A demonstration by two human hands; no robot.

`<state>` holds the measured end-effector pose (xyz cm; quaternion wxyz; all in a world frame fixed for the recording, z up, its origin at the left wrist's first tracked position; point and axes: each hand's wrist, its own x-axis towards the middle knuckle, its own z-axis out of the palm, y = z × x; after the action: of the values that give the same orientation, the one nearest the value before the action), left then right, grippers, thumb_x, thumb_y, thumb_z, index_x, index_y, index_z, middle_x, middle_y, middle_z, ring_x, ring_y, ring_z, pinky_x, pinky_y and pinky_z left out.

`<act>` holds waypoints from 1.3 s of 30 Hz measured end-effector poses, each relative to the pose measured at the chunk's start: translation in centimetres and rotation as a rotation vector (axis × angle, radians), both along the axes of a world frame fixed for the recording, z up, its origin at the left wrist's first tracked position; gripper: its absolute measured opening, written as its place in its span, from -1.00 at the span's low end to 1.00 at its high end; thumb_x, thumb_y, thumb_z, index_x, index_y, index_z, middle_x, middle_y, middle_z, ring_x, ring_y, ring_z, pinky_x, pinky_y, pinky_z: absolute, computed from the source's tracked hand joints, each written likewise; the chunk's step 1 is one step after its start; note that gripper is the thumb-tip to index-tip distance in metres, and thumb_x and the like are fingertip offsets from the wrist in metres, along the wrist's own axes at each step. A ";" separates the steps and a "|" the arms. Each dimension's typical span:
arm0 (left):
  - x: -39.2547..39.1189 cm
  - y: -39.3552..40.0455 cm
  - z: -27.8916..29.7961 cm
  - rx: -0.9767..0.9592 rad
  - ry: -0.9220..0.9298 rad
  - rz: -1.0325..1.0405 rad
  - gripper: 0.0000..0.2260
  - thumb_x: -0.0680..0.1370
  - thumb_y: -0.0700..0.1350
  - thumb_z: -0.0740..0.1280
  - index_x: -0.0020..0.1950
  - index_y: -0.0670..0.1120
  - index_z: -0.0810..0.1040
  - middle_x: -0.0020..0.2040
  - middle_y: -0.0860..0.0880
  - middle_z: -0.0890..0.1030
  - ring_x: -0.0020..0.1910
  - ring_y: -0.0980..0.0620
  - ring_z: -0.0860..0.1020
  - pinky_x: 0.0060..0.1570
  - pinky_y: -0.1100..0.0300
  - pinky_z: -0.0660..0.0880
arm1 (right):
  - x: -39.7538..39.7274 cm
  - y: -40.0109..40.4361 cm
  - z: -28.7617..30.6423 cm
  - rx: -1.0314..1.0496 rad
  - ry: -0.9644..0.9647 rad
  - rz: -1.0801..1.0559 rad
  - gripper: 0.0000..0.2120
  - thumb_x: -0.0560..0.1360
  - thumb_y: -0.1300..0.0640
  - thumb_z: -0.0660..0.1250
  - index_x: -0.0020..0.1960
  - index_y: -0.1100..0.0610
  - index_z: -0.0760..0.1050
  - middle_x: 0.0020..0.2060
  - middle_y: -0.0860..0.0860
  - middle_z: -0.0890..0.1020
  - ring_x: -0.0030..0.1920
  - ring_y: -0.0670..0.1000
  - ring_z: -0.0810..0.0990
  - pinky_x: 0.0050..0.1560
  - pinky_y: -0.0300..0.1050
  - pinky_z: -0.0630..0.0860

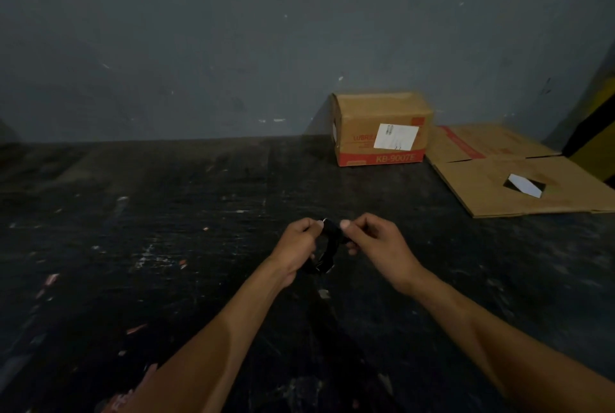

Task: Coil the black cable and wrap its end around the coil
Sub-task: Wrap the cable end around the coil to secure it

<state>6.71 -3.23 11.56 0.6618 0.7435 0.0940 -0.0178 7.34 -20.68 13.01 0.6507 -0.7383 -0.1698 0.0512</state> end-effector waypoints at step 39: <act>-1.4 -3.1 -1.3 0.053 -0.232 0.194 -0.62 0.49 -0.23 0.43 0.21 0.11 0.47 -0.09 -0.07 0.59 -0.13 0.07 0.59 -0.10 0.22 0.55 | -2.1 1.5 -1.3 0.259 0.589 -0.138 -0.85 0.55 0.31 0.27 0.07 0.25 0.56 -0.26 0.08 0.62 -0.32 -0.03 0.53 -0.33 -0.20 0.42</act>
<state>5.36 -6.30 10.23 0.6472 0.7451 0.0887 0.1346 5.24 -19.17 11.75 0.7624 -0.6125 0.0712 0.1962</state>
